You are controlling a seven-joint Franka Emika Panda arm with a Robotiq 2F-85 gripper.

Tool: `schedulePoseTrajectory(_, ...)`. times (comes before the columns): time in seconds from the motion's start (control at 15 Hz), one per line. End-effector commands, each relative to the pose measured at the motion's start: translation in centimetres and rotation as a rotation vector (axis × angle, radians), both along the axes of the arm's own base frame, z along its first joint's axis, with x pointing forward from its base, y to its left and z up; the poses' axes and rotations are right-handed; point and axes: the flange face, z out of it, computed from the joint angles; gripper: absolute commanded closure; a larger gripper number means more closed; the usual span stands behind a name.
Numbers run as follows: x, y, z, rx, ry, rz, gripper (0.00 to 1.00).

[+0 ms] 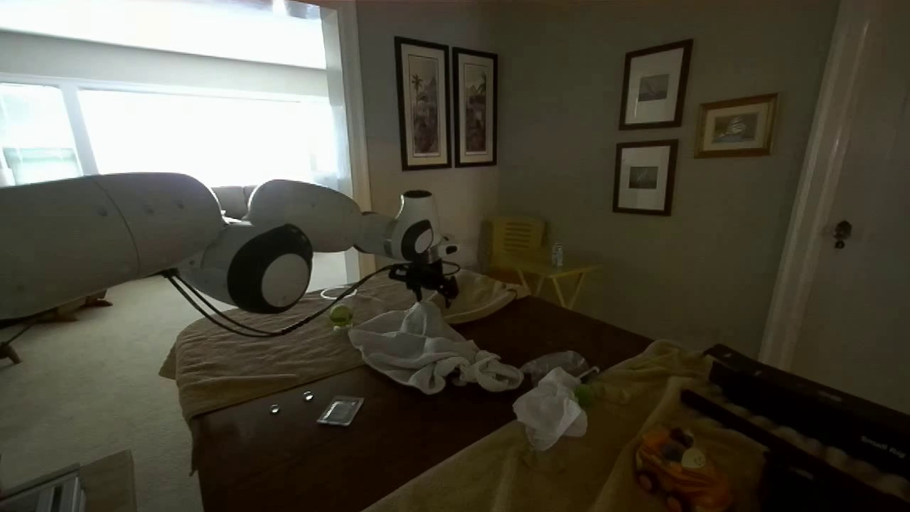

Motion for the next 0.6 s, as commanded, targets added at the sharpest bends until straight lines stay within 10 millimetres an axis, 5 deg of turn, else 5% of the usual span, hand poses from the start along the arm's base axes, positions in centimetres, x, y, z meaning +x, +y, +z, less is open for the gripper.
schedulePoseTrajectory(0.0, -0.71, 0.66, 0.21, 0.006, 0.080, -0.012, 0.26)
schedulePoseTrajectory(0.07, -0.80, 0.66, 0.09, 0.001, 0.090, -0.010, 0.27)
schedulePoseTrajectory(0.53, -0.98, 0.46, -0.30, -0.032, 0.106, -0.003, 0.77)
